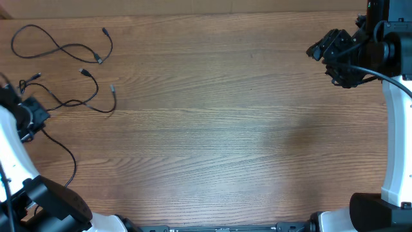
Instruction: Untangle cables
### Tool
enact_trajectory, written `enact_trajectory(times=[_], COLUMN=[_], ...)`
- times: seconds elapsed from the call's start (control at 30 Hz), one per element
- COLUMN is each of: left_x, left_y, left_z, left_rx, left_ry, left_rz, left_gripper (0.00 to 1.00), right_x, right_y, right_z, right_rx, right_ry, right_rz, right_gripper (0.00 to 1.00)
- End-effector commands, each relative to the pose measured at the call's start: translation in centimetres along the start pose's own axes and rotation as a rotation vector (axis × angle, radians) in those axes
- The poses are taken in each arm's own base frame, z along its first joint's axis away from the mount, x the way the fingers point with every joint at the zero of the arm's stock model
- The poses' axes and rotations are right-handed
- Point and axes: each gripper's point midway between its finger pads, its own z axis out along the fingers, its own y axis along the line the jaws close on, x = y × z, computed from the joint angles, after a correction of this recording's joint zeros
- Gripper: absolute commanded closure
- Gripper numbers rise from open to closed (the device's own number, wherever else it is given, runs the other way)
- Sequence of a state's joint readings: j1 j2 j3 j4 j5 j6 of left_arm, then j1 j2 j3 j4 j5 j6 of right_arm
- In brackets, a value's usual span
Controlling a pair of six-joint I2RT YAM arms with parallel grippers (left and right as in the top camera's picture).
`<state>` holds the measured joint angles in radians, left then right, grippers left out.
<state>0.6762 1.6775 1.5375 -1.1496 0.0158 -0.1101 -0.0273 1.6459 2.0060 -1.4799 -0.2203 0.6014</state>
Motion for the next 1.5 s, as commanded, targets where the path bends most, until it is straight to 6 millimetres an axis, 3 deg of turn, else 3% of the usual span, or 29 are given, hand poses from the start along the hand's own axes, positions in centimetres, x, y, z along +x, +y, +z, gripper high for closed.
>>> enact_trajectory(times=[0.0,0.27,0.53,0.87,1.03,1.07,1.1,1.23,1.37,1.47], left_x=[-0.2,-1.5,-3.1,-3.8,-3.9,-3.9,-3.7,-1.8,0.5,1.7], left_y=[0.9,4.7,6.4,9.5,10.8,10.5,9.6,8.8,9.3,9.4], left_z=[-0.3,-0.5,-0.7,-1.2,-1.4,-1.4,-1.1,-0.6,0.8,2.7], left_rx=[0.05,0.022,-0.024,-0.169,-0.197,-0.179,-0.127,-0.109,-0.151,-0.155], left_ry=[-0.014,-0.067,-0.141,-0.205,-0.227,-0.224,-0.203,-0.114,-0.041,-0.015], left_rz=[-0.107,-0.232,-0.27,-0.442,-0.501,-0.502,-0.497,-0.492,-0.494,-0.499], left_gripper=[0.96,0.96,0.95,0.82,0.85,0.79,0.61,0.46,0.0,0.0], right_x=[-0.2,-0.3,-0.4,-0.3,-0.4,-0.4,-0.4,-0.5,-0.5,-0.5], right_y=[-0.2,-0.3,-0.6,-0.9,-0.9,-0.9,-0.8,-0.8,-0.8,-0.8], right_z=[0.1,0.1,0.1,0.1,0.1,0.1,0.1,0.1,0.1,0.1], right_rx=[0.009,0.018,0.031,0.046,0.045,0.045,0.043,0.041,0.041,0.041], right_ry=[-0.008,-0.014,-0.022,-0.02,-0.021,-0.022,-0.024,-0.027,-0.027,-0.027], right_rz=[-0.008,-0.008,-0.007,-0.005,-0.005,-0.005,-0.006,-0.007,-0.007,-0.007], right_gripper=[0.35,0.35,0.34,0.34,0.34,0.34,0.34,0.34,0.34,0.34])
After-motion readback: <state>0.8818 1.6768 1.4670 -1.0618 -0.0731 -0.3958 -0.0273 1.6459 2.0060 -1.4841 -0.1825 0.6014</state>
